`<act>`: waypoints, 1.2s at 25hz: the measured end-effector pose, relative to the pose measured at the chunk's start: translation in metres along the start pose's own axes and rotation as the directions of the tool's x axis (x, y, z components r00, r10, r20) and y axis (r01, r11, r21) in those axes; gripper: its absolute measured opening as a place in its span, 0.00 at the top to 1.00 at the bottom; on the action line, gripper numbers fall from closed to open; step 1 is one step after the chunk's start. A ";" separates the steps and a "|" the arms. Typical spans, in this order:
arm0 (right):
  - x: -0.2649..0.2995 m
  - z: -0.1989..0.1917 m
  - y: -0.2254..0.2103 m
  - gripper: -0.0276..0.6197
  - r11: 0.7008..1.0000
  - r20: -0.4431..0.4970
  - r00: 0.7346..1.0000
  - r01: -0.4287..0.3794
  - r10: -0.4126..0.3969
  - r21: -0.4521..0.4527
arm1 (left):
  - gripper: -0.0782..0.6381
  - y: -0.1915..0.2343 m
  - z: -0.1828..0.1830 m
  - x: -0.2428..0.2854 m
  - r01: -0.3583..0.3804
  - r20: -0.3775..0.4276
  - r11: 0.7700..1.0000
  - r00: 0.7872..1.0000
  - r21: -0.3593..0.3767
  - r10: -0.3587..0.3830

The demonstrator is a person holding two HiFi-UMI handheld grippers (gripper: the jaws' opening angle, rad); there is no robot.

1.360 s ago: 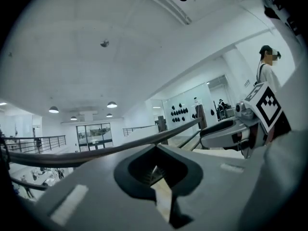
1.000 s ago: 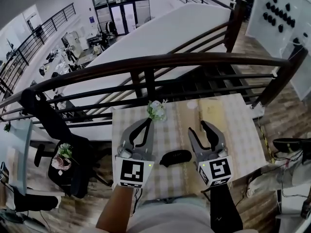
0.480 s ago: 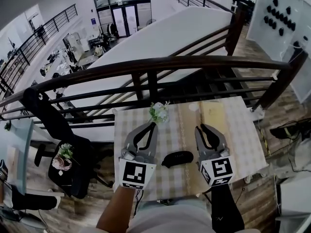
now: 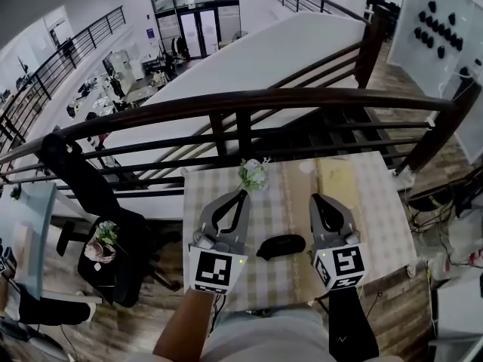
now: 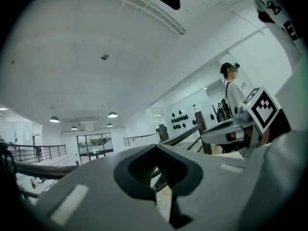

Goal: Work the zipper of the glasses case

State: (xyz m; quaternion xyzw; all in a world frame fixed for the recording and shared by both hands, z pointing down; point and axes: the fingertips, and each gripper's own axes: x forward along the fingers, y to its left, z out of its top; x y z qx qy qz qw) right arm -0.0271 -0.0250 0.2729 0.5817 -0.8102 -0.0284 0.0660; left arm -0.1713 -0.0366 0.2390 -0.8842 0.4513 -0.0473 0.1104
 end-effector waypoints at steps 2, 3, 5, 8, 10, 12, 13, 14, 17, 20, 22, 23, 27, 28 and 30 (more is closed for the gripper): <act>0.000 0.001 0.002 0.91 1.000 0.002 1.000 -0.003 0.003 -0.002 | 0.88 0.000 0.000 -0.001 -0.001 0.003 1.000 1.000 -0.001 0.001; -0.001 0.001 0.002 0.91 1.000 0.003 1.000 -0.004 0.004 -0.004 | 0.88 0.000 0.001 -0.001 0.000 0.006 1.000 1.000 0.001 0.000; -0.002 0.001 0.003 0.91 1.000 0.001 1.000 -0.004 0.004 -0.015 | 0.88 -0.001 0.004 -0.001 0.003 0.016 1.000 1.000 0.013 -0.003; -0.004 0.002 0.003 0.91 0.999 -0.001 1.000 -0.004 0.004 -0.040 | 0.88 -0.002 0.000 -0.001 0.002 0.006 1.000 1.000 0.002 -0.002; -0.004 0.003 0.001 0.91 0.999 0.002 1.000 0.001 -0.001 -0.039 | 0.88 -0.002 0.003 -0.001 0.005 0.014 1.000 1.000 -0.016 -0.005; -0.005 0.004 -0.001 0.91 0.999 0.004 1.000 0.008 -0.008 -0.031 | 0.88 0.000 0.003 -0.001 0.005 0.019 0.999 1.000 -0.045 -0.005; -0.005 0.004 -0.002 0.91 1.000 0.005 1.000 0.011 -0.011 -0.028 | 0.88 0.001 0.002 -0.001 0.002 0.015 0.999 1.000 -0.053 -0.001; -0.005 0.004 -0.003 0.91 1.000 0.006 1.000 0.013 -0.013 -0.026 | 0.88 0.002 0.001 -0.001 -0.002 0.011 0.998 1.000 -0.055 0.003; -0.005 0.005 -0.005 0.91 1.000 0.008 1.000 0.016 -0.016 -0.020 | 0.88 0.002 0.001 -0.001 -0.004 0.004 0.999 1.000 -0.043 0.005; -0.005 0.004 -0.005 0.91 1.000 0.010 1.000 0.019 -0.019 -0.011 | 0.88 0.001 0.001 -0.001 -0.003 0.002 1.000 1.000 -0.031 0.003; -0.006 0.004 -0.004 0.91 1.000 0.013 1.000 0.019 -0.019 -0.005 | 0.88 0.001 -0.001 -0.001 -0.001 -0.004 1.000 1.000 -0.025 0.001; -0.006 0.004 -0.003 0.91 1.000 0.014 1.000 0.018 -0.018 -0.004 | 0.88 0.001 -0.002 -0.001 0.000 -0.009 1.000 1.000 -0.022 0.000; -0.005 0.006 -0.001 0.91 1.000 0.018 1.000 0.011 -0.011 -0.010 | 0.88 0.002 -0.003 -0.001 0.003 -0.016 1.000 1.000 -0.011 -0.003; -0.004 0.006 0.000 0.91 1.000 0.018 1.000 0.007 -0.007 -0.013 | 0.88 0.003 -0.003 -0.001 0.003 -0.016 1.000 1.000 -0.012 -0.003; -0.002 0.005 0.002 0.91 1.000 0.017 1.000 0.000 0.000 -0.018 | 0.88 0.003 -0.003 0.000 0.003 -0.016 1.000 1.000 -0.013 -0.003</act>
